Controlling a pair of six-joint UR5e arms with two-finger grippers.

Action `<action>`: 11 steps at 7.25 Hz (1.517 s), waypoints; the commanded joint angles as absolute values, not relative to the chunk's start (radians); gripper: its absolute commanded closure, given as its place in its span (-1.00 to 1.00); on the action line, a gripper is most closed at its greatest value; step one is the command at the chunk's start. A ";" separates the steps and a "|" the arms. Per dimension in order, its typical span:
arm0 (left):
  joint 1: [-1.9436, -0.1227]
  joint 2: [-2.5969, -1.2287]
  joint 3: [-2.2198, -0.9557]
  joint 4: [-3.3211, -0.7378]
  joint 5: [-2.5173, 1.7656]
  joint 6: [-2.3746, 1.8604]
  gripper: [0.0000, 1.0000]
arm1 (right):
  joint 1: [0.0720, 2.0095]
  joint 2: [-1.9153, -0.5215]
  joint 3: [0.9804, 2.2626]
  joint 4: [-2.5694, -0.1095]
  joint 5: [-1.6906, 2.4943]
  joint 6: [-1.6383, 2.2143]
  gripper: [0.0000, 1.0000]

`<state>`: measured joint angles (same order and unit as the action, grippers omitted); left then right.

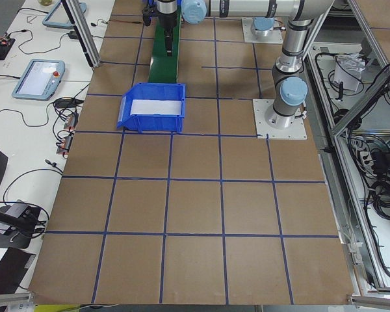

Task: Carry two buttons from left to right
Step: 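Carry the red button over the right-end bin and lower it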

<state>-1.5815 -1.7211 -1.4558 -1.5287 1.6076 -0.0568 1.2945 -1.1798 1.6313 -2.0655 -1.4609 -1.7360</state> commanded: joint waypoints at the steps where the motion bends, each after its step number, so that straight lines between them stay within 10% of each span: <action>1: -1.582 -1.721 -1.456 -1.531 1.608 -0.057 -1.00 | 1.290 -1.189 1.612 -2.062 -1.465 -1.759 0.80; 5: -1.583 -1.721 -1.456 -1.526 1.608 -0.057 -1.00 | 1.142 -1.207 1.390 -1.838 -1.488 -1.955 0.80; 11: -1.583 -1.721 -1.456 -1.528 1.608 -0.057 -1.00 | 0.907 -1.076 1.402 -1.850 -1.470 -2.206 0.79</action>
